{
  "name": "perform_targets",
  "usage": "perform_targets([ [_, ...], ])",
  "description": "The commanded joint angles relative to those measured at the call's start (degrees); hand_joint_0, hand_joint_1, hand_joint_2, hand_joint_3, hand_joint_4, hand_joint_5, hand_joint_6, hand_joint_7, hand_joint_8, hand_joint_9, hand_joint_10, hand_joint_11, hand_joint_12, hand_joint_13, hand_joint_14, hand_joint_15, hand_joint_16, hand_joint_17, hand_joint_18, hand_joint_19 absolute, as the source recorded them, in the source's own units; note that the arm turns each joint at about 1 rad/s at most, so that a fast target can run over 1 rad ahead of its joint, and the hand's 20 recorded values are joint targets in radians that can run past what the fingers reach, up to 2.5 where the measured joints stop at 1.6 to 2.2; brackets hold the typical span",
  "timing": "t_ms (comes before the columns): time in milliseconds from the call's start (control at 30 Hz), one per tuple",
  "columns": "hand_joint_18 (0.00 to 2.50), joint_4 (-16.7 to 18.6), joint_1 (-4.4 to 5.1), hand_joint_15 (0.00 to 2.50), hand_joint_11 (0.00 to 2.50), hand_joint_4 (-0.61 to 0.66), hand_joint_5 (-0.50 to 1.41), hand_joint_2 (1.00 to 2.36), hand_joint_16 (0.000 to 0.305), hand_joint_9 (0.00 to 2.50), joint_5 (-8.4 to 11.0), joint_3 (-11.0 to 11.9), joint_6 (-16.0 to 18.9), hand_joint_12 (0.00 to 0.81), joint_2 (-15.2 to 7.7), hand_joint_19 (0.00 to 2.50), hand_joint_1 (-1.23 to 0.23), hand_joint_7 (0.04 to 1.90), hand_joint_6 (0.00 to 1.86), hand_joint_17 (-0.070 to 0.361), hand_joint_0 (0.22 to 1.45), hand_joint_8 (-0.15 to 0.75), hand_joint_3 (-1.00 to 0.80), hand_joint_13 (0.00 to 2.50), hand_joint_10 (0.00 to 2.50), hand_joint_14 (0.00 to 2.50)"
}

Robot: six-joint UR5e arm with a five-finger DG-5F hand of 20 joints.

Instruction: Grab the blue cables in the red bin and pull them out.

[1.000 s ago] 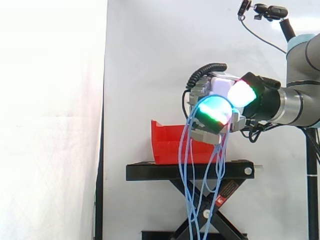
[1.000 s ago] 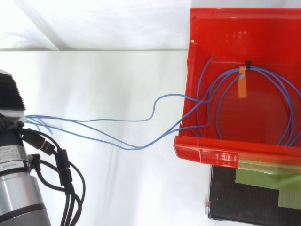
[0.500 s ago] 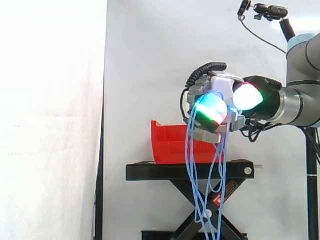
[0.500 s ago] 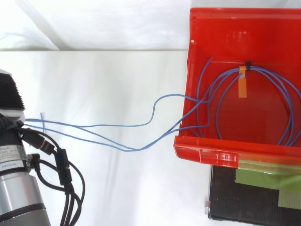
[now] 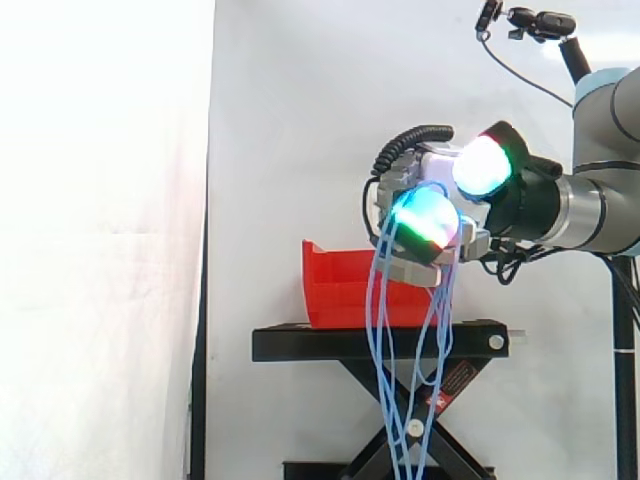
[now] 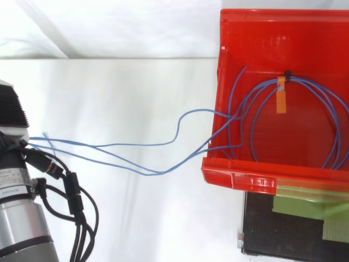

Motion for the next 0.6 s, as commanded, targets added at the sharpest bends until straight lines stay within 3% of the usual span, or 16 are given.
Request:
perform_targets([
  [0,1.02,0.0,-0.05,1.53,0.99,0.3,0.96,1.0,0.05,1.36,0.0,0.0,0.0,0.366,0.1,1.16,-0.71,0.65,0.01,0.112,0.68,0.26,-1.0,1.56,0.03,0.21],
  [133,1.07,0.0,-0.05,1.52,0.98,0.36,1.05,1.0,0.052,1.44,0.0,0.0,0.0,0.389,0.1,1.14,-0.64,0.63,0.02,0.118,0.65,0.257,-1.0,1.62,0.03,0.18],
  [567,1.15,-0.1,-0.05,1.58,0.96,0.36,1.24,1.0,0.053,1.61,0.0,0.0,0.0,0.387,0.0,1.1,-0.64,0.62,0.02,0.12,0.63,0.248,-1.0,1.74,0.04,0.06],
])
